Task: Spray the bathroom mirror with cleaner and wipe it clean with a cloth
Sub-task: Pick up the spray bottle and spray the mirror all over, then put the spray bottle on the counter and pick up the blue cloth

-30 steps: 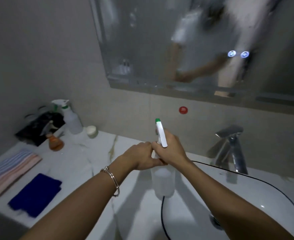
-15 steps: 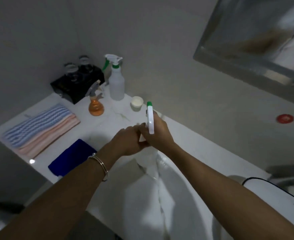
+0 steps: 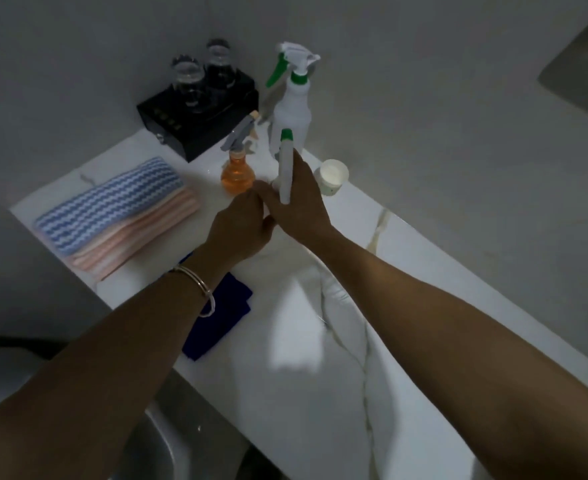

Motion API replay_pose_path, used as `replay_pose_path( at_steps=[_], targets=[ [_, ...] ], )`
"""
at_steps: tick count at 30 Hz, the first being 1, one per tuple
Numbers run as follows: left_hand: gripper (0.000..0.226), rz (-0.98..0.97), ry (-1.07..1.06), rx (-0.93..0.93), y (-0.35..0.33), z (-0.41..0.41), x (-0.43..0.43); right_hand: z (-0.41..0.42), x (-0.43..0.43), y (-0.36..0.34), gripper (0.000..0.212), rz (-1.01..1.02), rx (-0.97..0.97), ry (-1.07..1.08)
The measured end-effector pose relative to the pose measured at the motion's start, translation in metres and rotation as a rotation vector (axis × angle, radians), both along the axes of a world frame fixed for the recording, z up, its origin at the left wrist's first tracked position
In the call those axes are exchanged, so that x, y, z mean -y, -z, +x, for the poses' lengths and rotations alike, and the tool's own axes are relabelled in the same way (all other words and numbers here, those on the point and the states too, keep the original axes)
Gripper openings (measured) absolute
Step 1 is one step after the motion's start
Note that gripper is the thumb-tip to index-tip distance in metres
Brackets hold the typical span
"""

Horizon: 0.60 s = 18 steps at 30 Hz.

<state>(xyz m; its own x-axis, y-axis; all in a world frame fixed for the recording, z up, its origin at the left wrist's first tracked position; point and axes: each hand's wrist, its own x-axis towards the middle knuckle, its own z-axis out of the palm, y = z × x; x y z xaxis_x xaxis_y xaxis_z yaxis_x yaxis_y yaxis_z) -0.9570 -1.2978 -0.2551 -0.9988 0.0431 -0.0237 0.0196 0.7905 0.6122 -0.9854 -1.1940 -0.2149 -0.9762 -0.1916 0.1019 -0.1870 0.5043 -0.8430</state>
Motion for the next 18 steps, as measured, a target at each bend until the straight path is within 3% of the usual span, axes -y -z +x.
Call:
replay_pose_path(
  at_steps=[3,7,11,18],
  targets=[
    [0.022,0.038,-0.060,0.046,0.009,-0.009,0.008,-0.006,0.011,0.006,0.049,-0.021,0.059,-0.007],
    [0.023,0.054,-0.126,0.058,0.017,-0.016,0.010,-0.017,0.018,0.020,0.017,-0.009,0.210,-0.041],
    [0.024,0.015,-0.157,0.095,0.019,-0.023,0.009,-0.024,0.024,0.027,0.037,-0.018,0.262,-0.038],
    [0.039,-0.026,-0.108,0.097,0.024,-0.025,0.012,-0.030,0.023,0.023,0.047,-0.005,0.340,-0.047]
  ],
)
